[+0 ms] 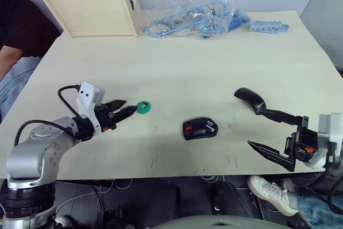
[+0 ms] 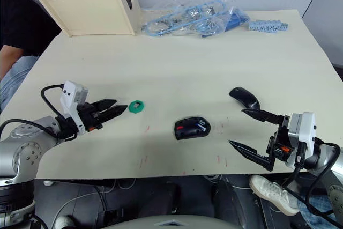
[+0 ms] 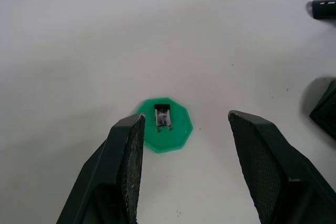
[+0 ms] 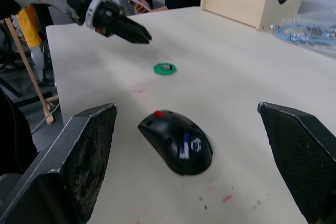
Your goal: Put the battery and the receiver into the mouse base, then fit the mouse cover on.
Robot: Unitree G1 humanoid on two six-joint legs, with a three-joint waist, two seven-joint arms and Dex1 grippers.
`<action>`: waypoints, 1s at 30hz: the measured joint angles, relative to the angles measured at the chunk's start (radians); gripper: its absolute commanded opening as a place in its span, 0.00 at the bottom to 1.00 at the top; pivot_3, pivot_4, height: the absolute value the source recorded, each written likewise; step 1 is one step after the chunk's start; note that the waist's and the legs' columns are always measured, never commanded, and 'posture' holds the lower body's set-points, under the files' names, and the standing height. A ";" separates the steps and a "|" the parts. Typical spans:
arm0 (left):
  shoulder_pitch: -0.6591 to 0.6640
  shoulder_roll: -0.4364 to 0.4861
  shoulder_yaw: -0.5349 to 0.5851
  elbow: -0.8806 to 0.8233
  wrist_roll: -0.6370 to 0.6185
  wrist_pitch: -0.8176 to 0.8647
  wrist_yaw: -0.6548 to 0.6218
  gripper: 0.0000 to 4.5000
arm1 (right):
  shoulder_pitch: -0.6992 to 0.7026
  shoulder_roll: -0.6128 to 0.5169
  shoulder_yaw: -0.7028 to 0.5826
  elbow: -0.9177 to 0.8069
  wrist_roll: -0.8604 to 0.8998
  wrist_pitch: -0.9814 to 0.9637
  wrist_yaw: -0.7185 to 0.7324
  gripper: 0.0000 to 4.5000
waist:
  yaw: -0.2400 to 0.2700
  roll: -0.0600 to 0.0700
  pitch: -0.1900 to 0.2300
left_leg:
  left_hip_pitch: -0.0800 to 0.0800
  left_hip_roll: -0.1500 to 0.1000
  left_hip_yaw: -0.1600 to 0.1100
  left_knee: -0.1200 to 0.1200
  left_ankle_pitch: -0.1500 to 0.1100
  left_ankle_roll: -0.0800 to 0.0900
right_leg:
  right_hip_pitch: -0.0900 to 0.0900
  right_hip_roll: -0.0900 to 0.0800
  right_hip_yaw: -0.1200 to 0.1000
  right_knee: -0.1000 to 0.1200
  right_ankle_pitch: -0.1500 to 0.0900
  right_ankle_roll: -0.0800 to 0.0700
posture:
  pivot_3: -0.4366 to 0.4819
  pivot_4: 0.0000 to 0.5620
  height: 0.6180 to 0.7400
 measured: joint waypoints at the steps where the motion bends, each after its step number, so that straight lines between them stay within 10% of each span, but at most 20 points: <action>1: 0.000 -0.001 0.000 0.000 0.001 0.000 0.002 0.61 | 0.000 0.001 0.000 0.000 -0.002 -0.003 -0.001 1.00 | 0.000 0.000 0.000 | 0.000 0.000 0.000 0.000 0.000 0.000 | 0.000 0.000 0.000 0.000 0.000 0.000 | 0.48 0.27 1.00; 18: -0.012 -0.026 -0.078 0.055 0.068 -0.109 0.023 0.61 | 0.155 0.186 0.054 0.085 -0.115 -0.250 0.050 1.00 | -0.002 0.000 0.000 | 0.001 0.000 0.000 0.000 0.000 0.000 | 0.000 0.000 0.001 0.000 0.000 0.000 | 0.48 0.27 1.00; 23: -0.033 -0.032 -0.081 0.094 0.097 -0.140 0.032 0.29 | 0.140 0.165 0.054 0.110 -0.113 -0.253 0.071 1.00 | 0.000 0.000 0.000 | 0.000 0.000 0.001 0.000 0.000 0.000 | 0.000 0.000 0.000 0.000 0.000 0.000 | 0.48 0.27 1.00; 30: -0.039 -0.034 -0.116 0.150 0.127 -0.198 0.012 0.29 | 0.112 0.148 0.075 0.110 -0.109 -0.244 0.068 1.00 | 0.000 0.000 0.000 | 0.000 0.000 0.000 0.000 0.000 0.000 | 0.000 0.000 0.000 0.000 0.000 0.000 | 0.48 0.27 1.00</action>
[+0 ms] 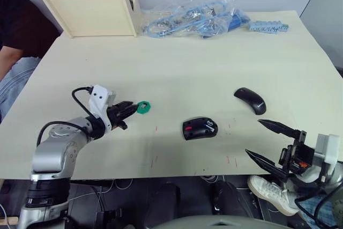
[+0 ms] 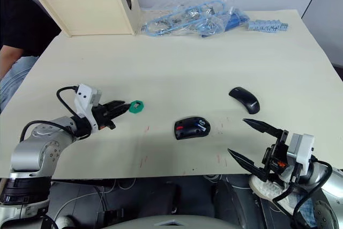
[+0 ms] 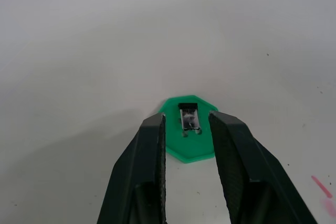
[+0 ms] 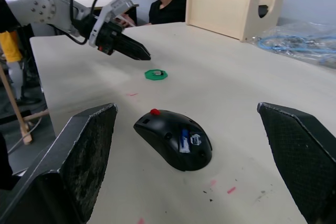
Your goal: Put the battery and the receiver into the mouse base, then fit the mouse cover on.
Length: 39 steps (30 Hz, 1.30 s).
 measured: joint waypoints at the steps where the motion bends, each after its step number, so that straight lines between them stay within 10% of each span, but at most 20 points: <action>1: -0.001 0.000 0.000 0.012 0.005 -0.006 -0.003 0.29 | -0.001 -0.004 0.000 0.000 0.000 0.000 -0.001 1.00 | 0.000 0.000 0.000 | 0.000 0.000 0.000 0.000 0.000 0.000 | 0.000 0.000 0.000 0.000 0.000 0.000 | 0.48 0.27 1.00; 39: -0.056 -0.077 -0.111 0.087 0.133 -0.088 0.051 0.29 | 0.033 -0.015 0.002 -0.025 0.031 0.021 -0.036 1.00 | 0.000 0.000 0.000 | 0.000 0.000 0.000 0.000 0.000 0.000 | 0.000 0.000 0.000 0.001 0.000 0.000 | 0.48 0.27 1.00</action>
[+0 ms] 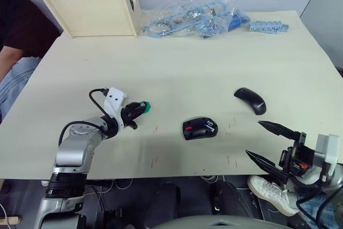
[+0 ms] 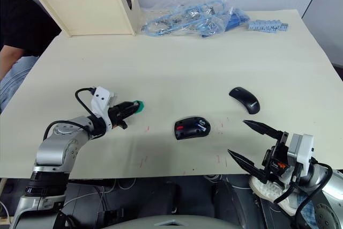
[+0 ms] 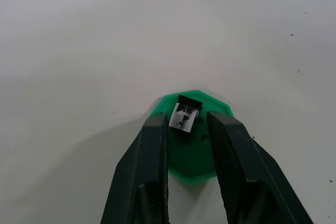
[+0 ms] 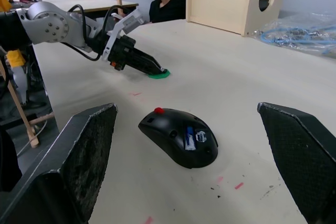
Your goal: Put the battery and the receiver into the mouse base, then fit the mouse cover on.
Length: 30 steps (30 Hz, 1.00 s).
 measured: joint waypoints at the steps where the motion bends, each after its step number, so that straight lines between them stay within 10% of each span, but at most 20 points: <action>1: 0.000 0.005 0.000 0.000 0.003 0.000 -0.011 0.29 | 0.000 0.000 0.000 0.000 0.000 0.000 -0.002 1.00 | 0.000 0.000 0.000 | 0.000 0.000 0.000 0.000 0.000 0.000 | 0.000 0.000 0.000 0.000 0.000 0.000 | 0.48 0.27 1.00; 30: -0.034 0.056 -0.008 0.059 0.025 -0.017 -0.117 0.29 | 0.020 0.001 0.007 -0.001 0.000 0.000 -0.021 1.00 | 0.000 0.000 0.000 | 0.000 0.000 0.000 0.000 0.000 0.000 | 0.000 0.000 0.000 0.000 0.000 0.000 | 0.48 0.27 1.00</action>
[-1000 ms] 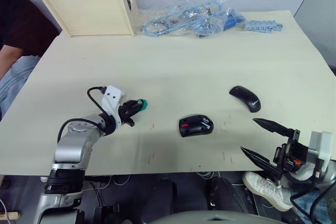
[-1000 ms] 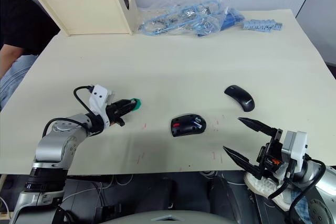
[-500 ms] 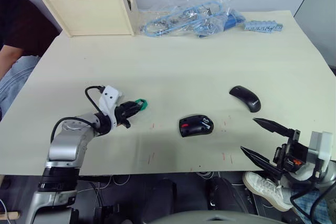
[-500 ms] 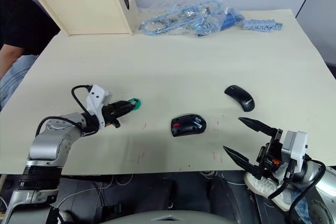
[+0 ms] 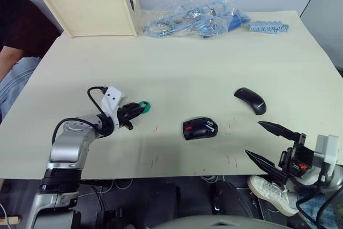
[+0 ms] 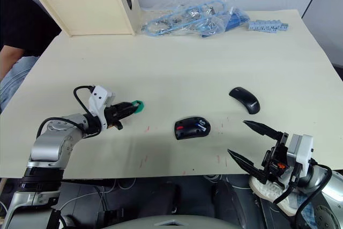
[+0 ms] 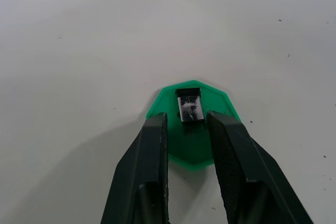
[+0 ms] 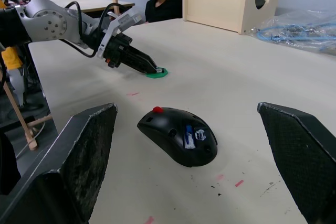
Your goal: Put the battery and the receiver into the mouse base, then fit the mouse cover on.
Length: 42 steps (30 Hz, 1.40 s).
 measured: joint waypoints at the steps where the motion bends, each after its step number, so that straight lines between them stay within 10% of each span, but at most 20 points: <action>1: -0.002 0.000 -0.001 0.000 0.001 0.002 0.001 0.29 | -0.001 0.000 0.000 0.000 0.000 0.000 0.000 1.00 | 0.000 0.000 0.000 | 0.000 0.000 0.000 0.000 0.000 0.000 | 0.000 0.000 0.000 0.000 0.000 0.000 | 0.48 0.27 1.00; 34: -0.016 0.000 -0.036 -0.039 0.010 0.047 0.024 0.29 | -0.009 0.000 0.012 0.000 -0.001 0.000 -0.002 1.00 | 0.000 0.000 0.000 | 0.000 0.000 0.000 0.000 0.000 0.000 | 0.000 0.000 0.000 0.000 0.000 0.000 | 0.48 0.27 1.00; 37: -0.016 0.000 -0.035 -0.039 0.010 0.045 0.024 0.04 | -0.011 0.000 0.012 0.000 -0.001 0.000 -0.002 1.00 | 0.000 0.000 0.000 | 0.000 0.000 0.000 0.000 0.000 0.000 | 0.000 0.000 0.000 0.000 0.000 0.000 | 0.48 0.27 1.00; 42: -0.007 0.004 -0.034 -0.039 0.010 0.029 0.021 0.01 | -0.014 0.000 0.012 0.000 -0.001 0.000 -0.002 1.00 | -0.001 0.000 0.000 | 0.000 0.000 0.000 0.000 0.000 0.000 | 0.000 0.000 0.000 0.000 0.000 0.000 | 0.48 0.27 1.00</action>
